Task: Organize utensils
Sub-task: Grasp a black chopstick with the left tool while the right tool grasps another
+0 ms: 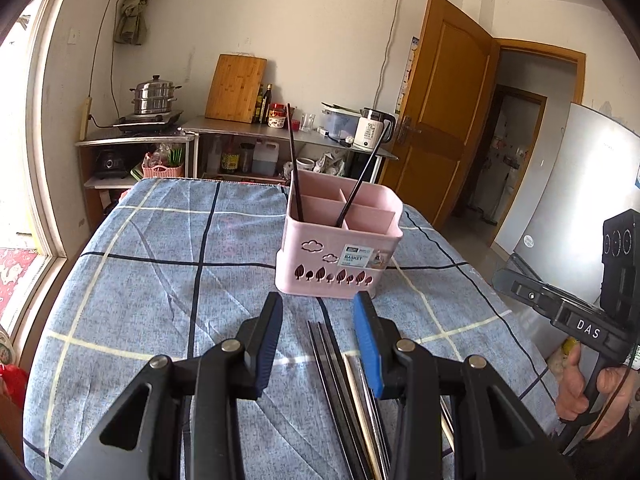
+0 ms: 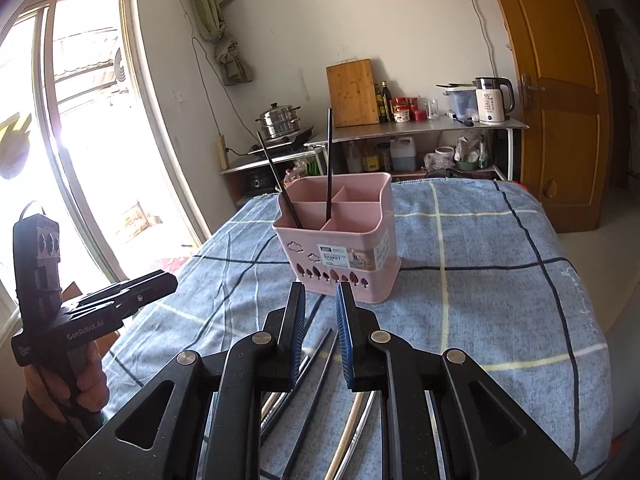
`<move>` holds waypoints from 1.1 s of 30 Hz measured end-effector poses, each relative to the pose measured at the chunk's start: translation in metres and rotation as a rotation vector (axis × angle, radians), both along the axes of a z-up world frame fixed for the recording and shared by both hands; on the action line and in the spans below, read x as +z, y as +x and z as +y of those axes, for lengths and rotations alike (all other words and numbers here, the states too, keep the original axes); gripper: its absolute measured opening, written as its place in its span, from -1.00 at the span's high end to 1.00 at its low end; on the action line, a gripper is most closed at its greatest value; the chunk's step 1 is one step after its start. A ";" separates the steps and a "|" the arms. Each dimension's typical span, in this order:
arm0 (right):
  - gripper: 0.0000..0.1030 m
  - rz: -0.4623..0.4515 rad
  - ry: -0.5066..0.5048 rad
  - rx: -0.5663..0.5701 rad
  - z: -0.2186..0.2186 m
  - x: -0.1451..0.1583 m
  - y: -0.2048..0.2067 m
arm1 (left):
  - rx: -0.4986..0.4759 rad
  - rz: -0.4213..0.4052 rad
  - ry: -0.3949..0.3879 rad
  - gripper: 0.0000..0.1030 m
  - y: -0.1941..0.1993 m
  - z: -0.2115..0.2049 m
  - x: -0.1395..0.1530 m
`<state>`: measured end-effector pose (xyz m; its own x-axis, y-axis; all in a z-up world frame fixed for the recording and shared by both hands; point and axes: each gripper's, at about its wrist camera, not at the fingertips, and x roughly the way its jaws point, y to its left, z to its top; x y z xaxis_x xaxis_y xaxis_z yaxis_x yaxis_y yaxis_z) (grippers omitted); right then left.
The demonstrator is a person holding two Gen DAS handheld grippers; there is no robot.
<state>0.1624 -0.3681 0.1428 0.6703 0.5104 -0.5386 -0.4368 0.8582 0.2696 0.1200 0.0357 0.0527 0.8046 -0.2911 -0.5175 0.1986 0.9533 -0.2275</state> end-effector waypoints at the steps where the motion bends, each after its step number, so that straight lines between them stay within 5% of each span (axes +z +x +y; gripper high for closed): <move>1: 0.69 0.004 0.000 0.001 0.000 -0.002 0.000 | -0.003 0.007 0.003 0.25 0.001 -0.001 -0.003; 20: 0.69 0.232 -0.139 0.034 0.038 -0.086 0.044 | -0.044 0.293 0.070 0.26 0.063 -0.030 -0.091; 33: 0.75 0.319 -0.238 0.058 0.062 -0.123 0.067 | -0.060 0.346 0.109 0.37 0.077 -0.043 -0.107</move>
